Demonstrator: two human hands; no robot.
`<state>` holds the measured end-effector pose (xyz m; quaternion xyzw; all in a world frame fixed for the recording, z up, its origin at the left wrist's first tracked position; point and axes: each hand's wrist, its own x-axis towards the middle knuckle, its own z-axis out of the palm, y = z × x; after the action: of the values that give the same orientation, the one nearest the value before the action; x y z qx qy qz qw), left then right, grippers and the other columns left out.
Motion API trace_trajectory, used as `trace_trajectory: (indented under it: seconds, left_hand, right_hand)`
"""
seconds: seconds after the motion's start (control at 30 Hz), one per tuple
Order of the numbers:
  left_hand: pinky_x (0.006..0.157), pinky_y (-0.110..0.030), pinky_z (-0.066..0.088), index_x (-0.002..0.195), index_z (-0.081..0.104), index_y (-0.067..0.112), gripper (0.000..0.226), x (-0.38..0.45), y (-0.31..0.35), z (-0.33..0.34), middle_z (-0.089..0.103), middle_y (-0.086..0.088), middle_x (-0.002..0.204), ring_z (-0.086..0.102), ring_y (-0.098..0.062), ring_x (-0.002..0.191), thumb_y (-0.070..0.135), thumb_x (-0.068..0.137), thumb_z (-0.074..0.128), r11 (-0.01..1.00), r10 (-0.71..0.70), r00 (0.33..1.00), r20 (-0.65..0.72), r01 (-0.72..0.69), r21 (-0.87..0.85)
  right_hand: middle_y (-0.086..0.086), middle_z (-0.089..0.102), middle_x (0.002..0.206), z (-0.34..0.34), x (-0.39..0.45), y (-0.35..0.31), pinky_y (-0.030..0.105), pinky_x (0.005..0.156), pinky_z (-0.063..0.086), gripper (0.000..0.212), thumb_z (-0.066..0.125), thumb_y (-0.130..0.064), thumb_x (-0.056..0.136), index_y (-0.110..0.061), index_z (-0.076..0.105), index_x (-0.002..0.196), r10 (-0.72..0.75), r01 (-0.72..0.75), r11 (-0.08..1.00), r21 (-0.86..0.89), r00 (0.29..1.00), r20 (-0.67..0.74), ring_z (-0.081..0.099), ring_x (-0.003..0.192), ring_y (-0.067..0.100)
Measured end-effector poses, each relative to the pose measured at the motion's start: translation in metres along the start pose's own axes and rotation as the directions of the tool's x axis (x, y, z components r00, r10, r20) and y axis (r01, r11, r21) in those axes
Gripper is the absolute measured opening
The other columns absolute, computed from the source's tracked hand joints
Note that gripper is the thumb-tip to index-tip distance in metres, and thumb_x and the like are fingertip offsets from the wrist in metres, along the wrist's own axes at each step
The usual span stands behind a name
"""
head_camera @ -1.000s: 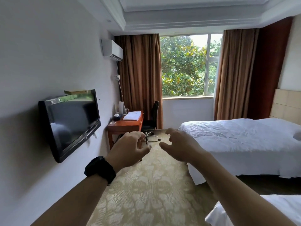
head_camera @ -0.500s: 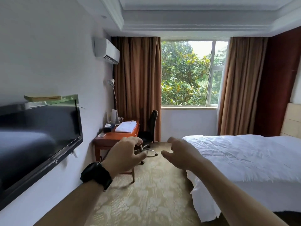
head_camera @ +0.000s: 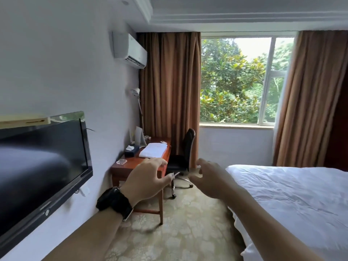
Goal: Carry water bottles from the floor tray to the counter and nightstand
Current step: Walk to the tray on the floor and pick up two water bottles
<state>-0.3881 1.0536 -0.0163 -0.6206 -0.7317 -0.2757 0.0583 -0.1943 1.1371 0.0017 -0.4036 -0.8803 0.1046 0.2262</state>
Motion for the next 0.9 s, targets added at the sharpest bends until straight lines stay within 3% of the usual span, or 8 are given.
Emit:
trace_trajectory:
  seconds: [0.1,0.2,0.27,0.43,0.53,0.7,0.77,0.9]
  left_hand:
    - [0.098,-0.032,0.048,0.129,0.057,0.024,0.051,0.003,-0.04,-0.008,0.061,0.008,0.13,0.055,-0.011,0.117,0.054,0.088,0.058,0.993,-0.114,0.993,-0.021,0.114,0.026]
    - [0.097,-0.031,0.047,0.128,0.058,0.024,0.049,-0.01,-0.085,-0.025,0.063,0.009,0.124,0.055,-0.013,0.115,0.051,0.087,0.061,0.957,-0.277,0.957,-0.081,0.282,0.063]
    - [0.096,-0.032,0.047,0.125,0.06,0.023,0.047,-0.025,-0.11,-0.037,0.065,0.008,0.12,0.055,-0.015,0.112,0.05,0.086,0.062,0.916,-0.377,0.915,-0.141,0.391,0.093]
    - [0.094,-0.033,0.047,0.12,0.061,0.024,0.044,-0.091,-0.14,-0.082,0.064,0.01,0.114,0.054,-0.014,0.11,0.05,0.085,0.061,0.749,-0.581,0.753,-0.309,0.643,0.16]
    - [0.092,-0.032,0.05,0.121,0.062,0.027,0.043,-0.157,-0.139,-0.119,0.063,0.013,0.114,0.056,-0.01,0.109,0.053,0.086,0.059,0.595,-0.662,0.585,-0.468,0.79,0.147]
    - [0.091,-0.031,0.049,0.113,0.064,0.026,0.041,-0.31,-0.091,-0.173,0.065,0.013,0.114,0.059,-0.013,0.109,0.054,0.084,0.063,0.216,-0.694,0.203,-0.691,0.974,0.07]
    - [0.093,-0.031,0.048,0.116,0.064,0.024,0.042,-0.374,-0.05,-0.186,0.064,0.012,0.118,0.058,-0.014,0.111,0.053,0.085,0.063,0.057,-0.686,0.048,-0.726,0.998,0.012]
    - [0.091,-0.03,0.049,0.118,0.063,0.026,0.047,-0.491,0.051,-0.198,0.064,0.014,0.117,0.059,-0.012,0.111,0.057,0.084,0.061,-0.22,-0.569,-0.206,-0.796,0.971,-0.094]
  right_hand:
    - [-0.007,0.061,0.091,0.03,0.044,-0.018,0.028,0.062,0.052,0.042,0.057,-0.045,0.091,-0.019,0.052,0.123,-0.068,0.066,0.997,0.026,0.996,0.057,0.059,0.075,0.011]
    - [-0.002,0.066,0.103,0.069,0.082,-0.047,0.033,0.071,0.058,0.043,0.055,-0.053,0.089,-0.022,0.051,0.118,-0.196,0.2,0.979,-0.03,0.976,0.097,0.062,0.083,0.014]
    - [-0.001,0.066,0.111,0.094,0.102,-0.072,0.027,0.07,0.053,0.045,0.053,-0.053,0.091,-0.021,0.05,0.124,-0.291,0.297,0.955,-0.021,0.947,0.135,0.058,0.084,0.013]
    - [-0.001,0.066,0.113,0.152,0.121,-0.163,0.034,0.084,0.054,0.044,0.051,-0.051,0.091,-0.021,0.052,0.123,-0.613,0.598,0.79,0.138,0.766,0.19,0.064,0.099,0.021]
    - [0.001,0.066,0.115,0.175,0.101,-0.234,0.036,0.084,0.053,0.041,0.052,-0.049,0.091,-0.02,0.054,0.12,-0.778,0.741,0.628,0.238,0.601,0.183,0.062,0.102,0.023]
    - [0.002,0.066,0.109,0.191,0.008,-0.359,0.038,0.078,0.056,0.046,0.054,-0.05,0.09,-0.017,0.053,0.121,-0.955,0.846,0.297,0.443,0.259,0.144,0.064,0.091,0.022]
    - [0.003,0.066,0.109,0.185,-0.055,-0.401,0.037,0.077,0.054,0.047,0.053,-0.051,0.09,-0.017,0.052,0.121,-0.991,0.847,0.134,0.514,0.102,0.091,0.062,0.088,0.023]
    - [0.0,0.063,0.122,0.158,-0.197,-0.456,0.034,0.084,0.05,0.055,0.051,-0.051,0.092,-0.019,0.046,0.137,-0.981,0.756,-0.161,0.635,-0.193,-0.019,0.06,0.11,0.023]
